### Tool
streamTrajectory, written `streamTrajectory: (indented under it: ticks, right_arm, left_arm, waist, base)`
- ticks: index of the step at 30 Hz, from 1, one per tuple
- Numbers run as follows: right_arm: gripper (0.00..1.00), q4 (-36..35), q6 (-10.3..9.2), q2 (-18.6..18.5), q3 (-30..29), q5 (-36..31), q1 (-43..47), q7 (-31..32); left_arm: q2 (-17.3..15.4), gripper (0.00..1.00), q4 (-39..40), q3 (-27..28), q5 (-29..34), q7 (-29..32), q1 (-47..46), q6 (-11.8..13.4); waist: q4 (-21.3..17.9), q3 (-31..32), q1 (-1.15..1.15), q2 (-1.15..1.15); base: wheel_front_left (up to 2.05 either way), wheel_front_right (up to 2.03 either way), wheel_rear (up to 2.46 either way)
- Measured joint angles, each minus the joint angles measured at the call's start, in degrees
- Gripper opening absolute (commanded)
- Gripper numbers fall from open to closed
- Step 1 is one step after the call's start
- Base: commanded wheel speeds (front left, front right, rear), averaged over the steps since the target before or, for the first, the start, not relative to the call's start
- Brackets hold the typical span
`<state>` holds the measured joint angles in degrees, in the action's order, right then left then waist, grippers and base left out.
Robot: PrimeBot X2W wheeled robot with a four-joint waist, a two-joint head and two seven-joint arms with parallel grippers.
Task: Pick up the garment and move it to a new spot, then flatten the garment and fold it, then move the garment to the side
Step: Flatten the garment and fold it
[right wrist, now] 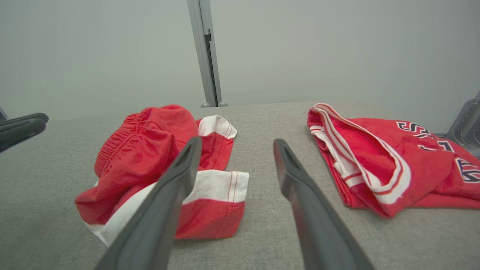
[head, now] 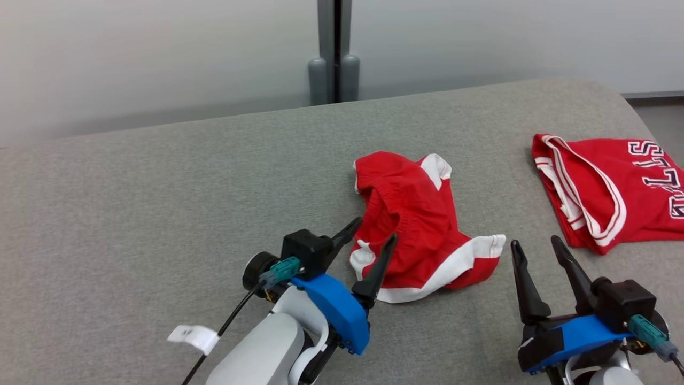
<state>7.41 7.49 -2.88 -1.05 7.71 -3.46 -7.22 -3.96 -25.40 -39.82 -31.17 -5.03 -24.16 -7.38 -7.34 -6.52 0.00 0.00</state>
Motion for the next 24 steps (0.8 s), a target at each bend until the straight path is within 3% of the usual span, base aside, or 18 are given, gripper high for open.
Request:
streamTrajectory:
  ticks: [7, 21, 22, 23, 24]
  right_arm:
    - [1.00, 1.58, 0.00, 0.01, 2.07, 0.98, -1.71, -1.42]
    - [1.00, 4.44, 0.00, 0.01, 3.83, 2.48, -3.50, -3.47]
    - [1.00, 4.57, 0.00, 0.01, 3.85, 2.48, -3.61, -3.52]
    - [1.00, 4.63, 0.00, 0.01, 3.86, 2.50, -3.72, -3.55]
    - [1.00, 4.68, 0.00, 0.01, 3.87, 2.55, -3.75, -3.71]
  left_arm:
    - [-1.42, 1.00, -4.82, -7.48, -3.21, 2.76, -5.66, -0.01]
    - [-2.52, 1.00, -12.45, -13.90, -9.88, 5.22, -12.75, -0.01]
    - [-2.41, 0.80, -12.89, -14.26, -10.42, 5.35, -12.91, -0.01]
    - [-2.29, 0.18, -13.12, -14.55, -11.00, 5.36, -13.07, -0.01]
    - [-2.24, 0.00, -13.10, -14.80, -11.69, 5.02, -13.29, -0.01]
  waist:
    - [-2.71, -1.30, 0.01, 0.00]
    - [-6.11, -3.36, 0.01, 0.00]
    - [-6.25, -3.44, 0.01, 0.00]
    - [-6.36, -3.50, 0.01, 0.00]
    - [-6.44, -3.56, 0.01, 0.00]
  base:
    - [0.00, 0.00, 0.00]
    - [0.00, 0.00, 0.00]
    - [0.00, 0.00, 0.00]
    - [0.00, 0.00, 0.00]
    - [0.00, 0.00, 0.00]
